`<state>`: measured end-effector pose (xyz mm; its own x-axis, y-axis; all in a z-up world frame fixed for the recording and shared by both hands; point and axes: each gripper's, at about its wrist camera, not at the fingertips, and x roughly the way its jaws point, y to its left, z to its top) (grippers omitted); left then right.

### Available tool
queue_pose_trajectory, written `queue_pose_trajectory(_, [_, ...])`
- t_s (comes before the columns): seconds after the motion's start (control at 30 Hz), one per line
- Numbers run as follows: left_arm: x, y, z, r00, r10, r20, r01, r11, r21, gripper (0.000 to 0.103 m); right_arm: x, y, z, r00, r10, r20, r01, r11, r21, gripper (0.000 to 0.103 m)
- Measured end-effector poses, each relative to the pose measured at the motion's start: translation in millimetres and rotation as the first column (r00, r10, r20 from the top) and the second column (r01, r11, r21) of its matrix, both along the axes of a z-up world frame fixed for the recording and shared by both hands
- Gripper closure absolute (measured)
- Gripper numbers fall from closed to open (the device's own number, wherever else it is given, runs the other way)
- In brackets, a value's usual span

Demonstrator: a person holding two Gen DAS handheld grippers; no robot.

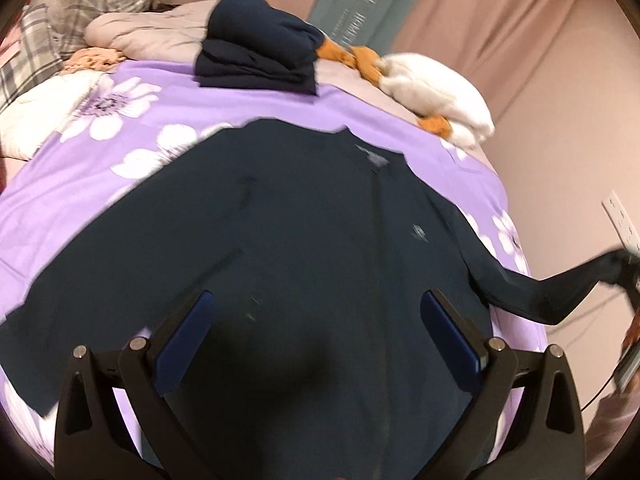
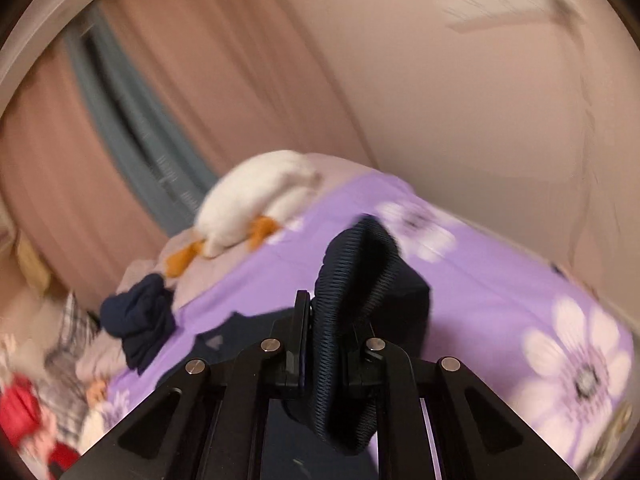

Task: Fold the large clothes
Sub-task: 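Fold the held sleeve across the jacket body with the right tool, release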

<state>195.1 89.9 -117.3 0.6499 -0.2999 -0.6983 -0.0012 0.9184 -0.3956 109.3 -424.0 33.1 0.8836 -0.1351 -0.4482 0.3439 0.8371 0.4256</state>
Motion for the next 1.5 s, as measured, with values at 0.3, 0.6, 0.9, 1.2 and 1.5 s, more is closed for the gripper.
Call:
queue_pose_trajectory(0.3, [22.3,99.3,-32.0,0.977,0.211,-0.032,-0.211,0.977,-0.004,0.0,152.9,265.3,-2.9,0.909,0.335,-0.248,-0.408,0.84,-0.357,0.09])
queue_pose_trajectory(0.6, [26.1,139.0,-66.2,0.956,0.264,-0.124,-0.268,0.963,-0.011,0.0,201.8,455.5,-191.1,0.603,0.539,-0.589,-0.783,0.54,-0.308,0.04])
queue_pose_trajectory(0.9, [47.4,108.3,-68.0,0.979,0.147,-0.139,-0.173,0.965,-0.197,0.0,165.4,314.6,-151.0,0.635,0.67,-0.384,-0.759,0.635,-0.147,0.04])
queue_pose_trajectory(1.2, [97.3,38.7,-74.4,0.987,-0.005,-0.16,-0.047,0.946,-0.322,0.004,131.6,98.6,-198.6,0.859,0.45,-0.244,-0.372,0.876,0.306,0.039])
queue_pose_trajectory(1.5, [152.3,4.5,-111.5,0.962,0.042,-0.27,-0.093,0.98,-0.177,0.056,152.4,65.8,-249.9,0.897,0.398,-0.191,-0.25,0.814,0.524,0.039])
